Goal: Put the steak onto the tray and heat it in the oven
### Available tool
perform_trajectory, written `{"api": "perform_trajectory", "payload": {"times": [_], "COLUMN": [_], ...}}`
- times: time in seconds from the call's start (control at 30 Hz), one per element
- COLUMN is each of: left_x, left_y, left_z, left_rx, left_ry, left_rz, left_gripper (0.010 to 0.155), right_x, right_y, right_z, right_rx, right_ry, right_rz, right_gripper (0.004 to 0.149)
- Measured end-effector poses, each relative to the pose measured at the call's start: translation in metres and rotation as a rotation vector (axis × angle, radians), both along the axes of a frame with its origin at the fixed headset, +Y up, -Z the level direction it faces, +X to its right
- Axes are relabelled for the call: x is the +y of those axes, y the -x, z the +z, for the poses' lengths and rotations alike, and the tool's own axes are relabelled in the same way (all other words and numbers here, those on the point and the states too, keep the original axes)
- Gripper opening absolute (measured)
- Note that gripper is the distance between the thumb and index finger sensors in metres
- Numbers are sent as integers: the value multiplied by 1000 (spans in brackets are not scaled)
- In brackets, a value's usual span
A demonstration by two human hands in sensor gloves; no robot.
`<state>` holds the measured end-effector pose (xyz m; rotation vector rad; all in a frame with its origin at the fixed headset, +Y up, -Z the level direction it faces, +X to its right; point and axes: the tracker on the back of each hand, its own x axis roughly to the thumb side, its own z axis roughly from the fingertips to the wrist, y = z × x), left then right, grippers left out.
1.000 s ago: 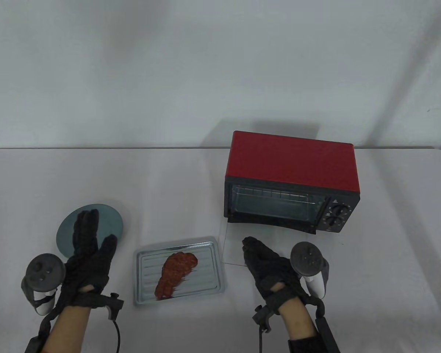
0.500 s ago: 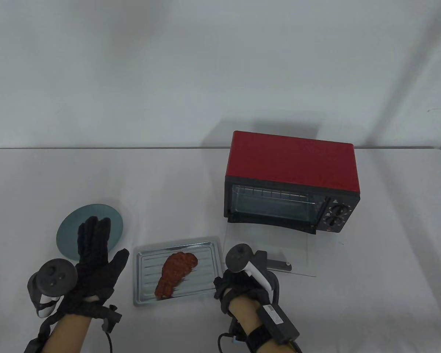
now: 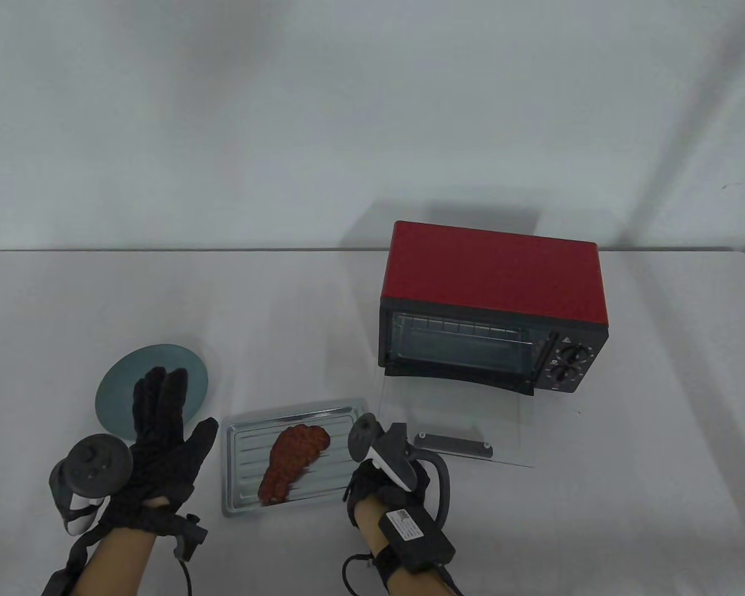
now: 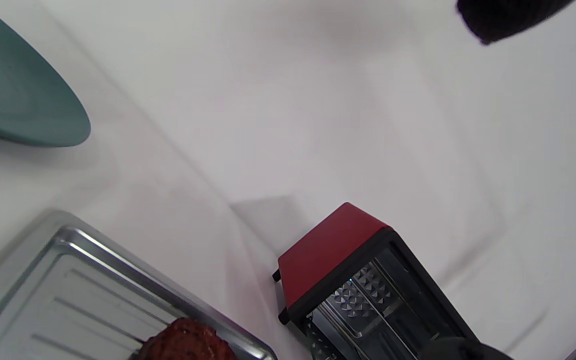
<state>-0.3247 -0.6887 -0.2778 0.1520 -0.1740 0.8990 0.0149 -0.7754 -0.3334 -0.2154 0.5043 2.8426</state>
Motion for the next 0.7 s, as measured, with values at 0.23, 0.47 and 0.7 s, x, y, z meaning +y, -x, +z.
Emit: {"api": "perform_trajectory", "payload": {"times": [0.23,0.47,0.7], "left_x": [-2,-7,-10], "left_y": [1,2,5], "left_z": [0,-3,-4], "left_rx": [2,0,9], "left_ry": [22,59,79], "left_rz": [20,34,40], "left_gripper": [85,85,85], "right_x": [-17,-30,-35], "right_y": [-27,-31,-32], "right_z": [2,12,13], "right_rx": [-118,-233,-308], "right_ry": [188,282,267], "right_rz": [-587,-991,-1126], "right_gripper": [32,39,45]}}
